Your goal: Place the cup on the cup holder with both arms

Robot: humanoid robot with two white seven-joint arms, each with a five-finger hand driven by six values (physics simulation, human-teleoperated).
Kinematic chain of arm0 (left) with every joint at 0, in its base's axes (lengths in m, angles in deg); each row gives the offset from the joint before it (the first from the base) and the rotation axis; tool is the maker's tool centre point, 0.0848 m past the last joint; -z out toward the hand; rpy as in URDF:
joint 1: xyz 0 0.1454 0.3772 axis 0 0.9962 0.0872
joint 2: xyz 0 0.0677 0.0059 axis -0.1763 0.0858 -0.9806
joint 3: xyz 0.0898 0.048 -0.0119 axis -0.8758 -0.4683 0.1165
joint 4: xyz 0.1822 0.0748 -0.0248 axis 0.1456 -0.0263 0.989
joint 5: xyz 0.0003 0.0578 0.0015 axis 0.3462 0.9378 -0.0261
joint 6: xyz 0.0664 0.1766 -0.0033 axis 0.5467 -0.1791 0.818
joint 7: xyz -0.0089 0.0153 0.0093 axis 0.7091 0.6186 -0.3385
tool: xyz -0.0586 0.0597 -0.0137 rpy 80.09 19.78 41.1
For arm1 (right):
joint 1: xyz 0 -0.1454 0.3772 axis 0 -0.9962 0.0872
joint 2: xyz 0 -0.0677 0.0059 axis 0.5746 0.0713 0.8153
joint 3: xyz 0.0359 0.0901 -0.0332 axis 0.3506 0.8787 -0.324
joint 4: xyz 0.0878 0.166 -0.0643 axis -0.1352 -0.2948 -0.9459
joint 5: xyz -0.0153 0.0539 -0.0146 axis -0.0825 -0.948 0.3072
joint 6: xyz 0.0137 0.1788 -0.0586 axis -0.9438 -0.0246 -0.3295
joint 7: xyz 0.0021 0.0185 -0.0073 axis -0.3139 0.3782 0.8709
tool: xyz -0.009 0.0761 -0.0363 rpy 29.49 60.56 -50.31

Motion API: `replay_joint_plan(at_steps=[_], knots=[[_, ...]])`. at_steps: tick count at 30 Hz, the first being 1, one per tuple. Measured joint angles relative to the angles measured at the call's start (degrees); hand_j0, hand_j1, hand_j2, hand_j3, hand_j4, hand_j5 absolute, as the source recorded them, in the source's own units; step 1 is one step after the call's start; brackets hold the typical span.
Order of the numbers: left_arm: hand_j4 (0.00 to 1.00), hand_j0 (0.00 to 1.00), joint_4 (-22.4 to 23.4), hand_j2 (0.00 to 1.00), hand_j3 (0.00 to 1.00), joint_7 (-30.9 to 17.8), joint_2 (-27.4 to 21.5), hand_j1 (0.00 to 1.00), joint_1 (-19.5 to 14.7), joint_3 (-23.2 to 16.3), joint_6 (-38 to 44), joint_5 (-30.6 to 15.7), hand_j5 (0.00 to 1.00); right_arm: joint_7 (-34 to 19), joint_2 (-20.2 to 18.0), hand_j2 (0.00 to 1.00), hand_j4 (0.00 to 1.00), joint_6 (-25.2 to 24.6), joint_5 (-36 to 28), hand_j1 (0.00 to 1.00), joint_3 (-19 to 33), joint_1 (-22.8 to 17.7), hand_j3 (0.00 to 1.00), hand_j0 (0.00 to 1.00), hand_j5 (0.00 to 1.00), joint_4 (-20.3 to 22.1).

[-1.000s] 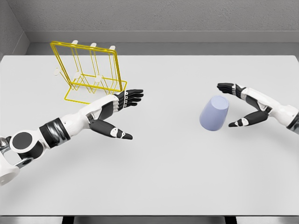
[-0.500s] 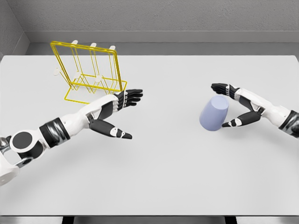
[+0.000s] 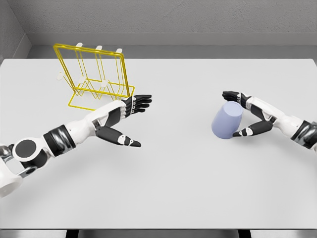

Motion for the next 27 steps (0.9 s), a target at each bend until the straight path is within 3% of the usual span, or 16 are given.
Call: replay_joint_plan(at_steps=[12,27], knots=[[1.00,1.00,0.13,1.00,1.00,0.00,0.17,1.00,0.00,0.00,0.01,0.00,1.00,0.00,1.11,1.00,1.00,-0.50,-0.01,1.00,-0.73,0.09,1.00,1.00,1.00,-1.06],[1.00,1.00,0.53,1.00,1.00,-0.07,0.20,1.00,-0.09,0.08,0.05,0.00,1.00,-0.02,1.34,0.86,0.86,-1.08,-0.04,0.86,-0.77,0.00,0.86,0.86,0.86,-0.81]])
